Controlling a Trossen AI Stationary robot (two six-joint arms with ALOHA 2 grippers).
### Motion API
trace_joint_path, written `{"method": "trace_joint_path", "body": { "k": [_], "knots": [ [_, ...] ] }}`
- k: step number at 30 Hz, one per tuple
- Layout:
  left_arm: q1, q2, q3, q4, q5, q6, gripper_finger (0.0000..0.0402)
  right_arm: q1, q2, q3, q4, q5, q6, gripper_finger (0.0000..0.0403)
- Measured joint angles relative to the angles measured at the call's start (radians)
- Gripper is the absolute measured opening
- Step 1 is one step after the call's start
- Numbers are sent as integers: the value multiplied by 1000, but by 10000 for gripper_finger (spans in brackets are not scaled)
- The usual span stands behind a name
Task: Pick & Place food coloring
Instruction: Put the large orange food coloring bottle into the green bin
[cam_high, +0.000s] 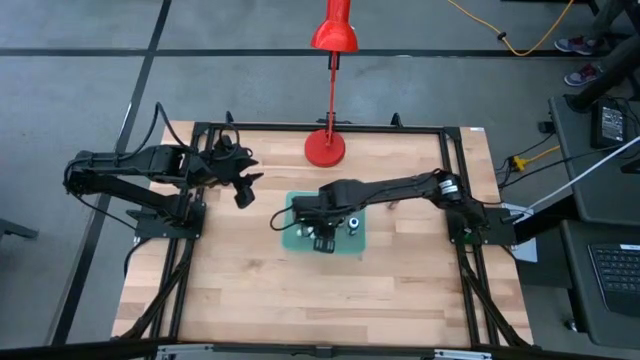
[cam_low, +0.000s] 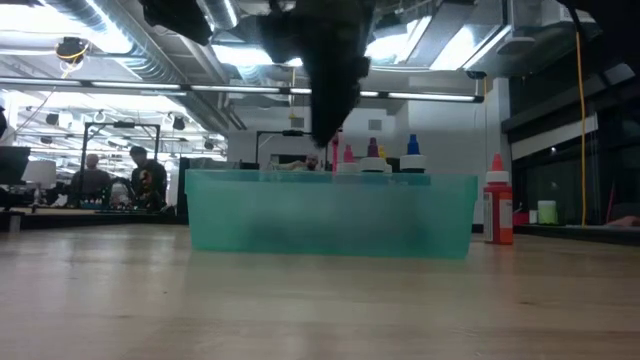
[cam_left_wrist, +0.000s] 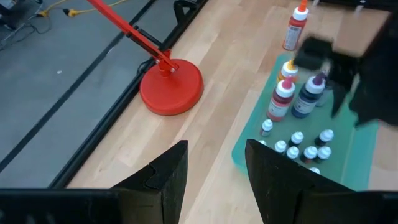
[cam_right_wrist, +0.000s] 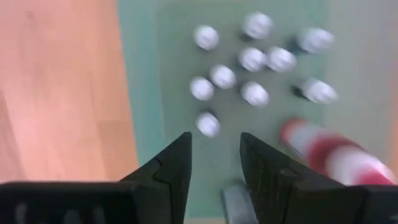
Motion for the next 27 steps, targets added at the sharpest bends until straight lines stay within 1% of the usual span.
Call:
{"method": "trace_joint_path", "body": {
  "k": [3, 5, 12, 17, 22, 25, 27],
  "knots": [
    [0, 0, 0, -2, 16, 0, 157, 1, -48, -32, -53, 85, 26, 138],
    [0, 0, 0, -3, 24, 1, 157, 0, -90, -79, -55, 138, 50, 138],
    [0, 0, 0, -3, 35, 17, 157, 4, -323, -257, -13, 189, 164, 138],
    [0, 0, 0, -3, 35, 26, 157, 4, -575, -457, -8, 222, 253, 138],
    [0, 0, 0, -3, 34, 16, 157, -34, -855, -689, 11, 235, 313, 138],
    [0, 0, 0, -3, 32, -4, 157, -55, -996, -789, 11, 237, 333, 141],
    [0, 0, 0, -3, 24, -8, 157, -66, -1076, -844, 12, 236, 338, 153]
  ]
}}
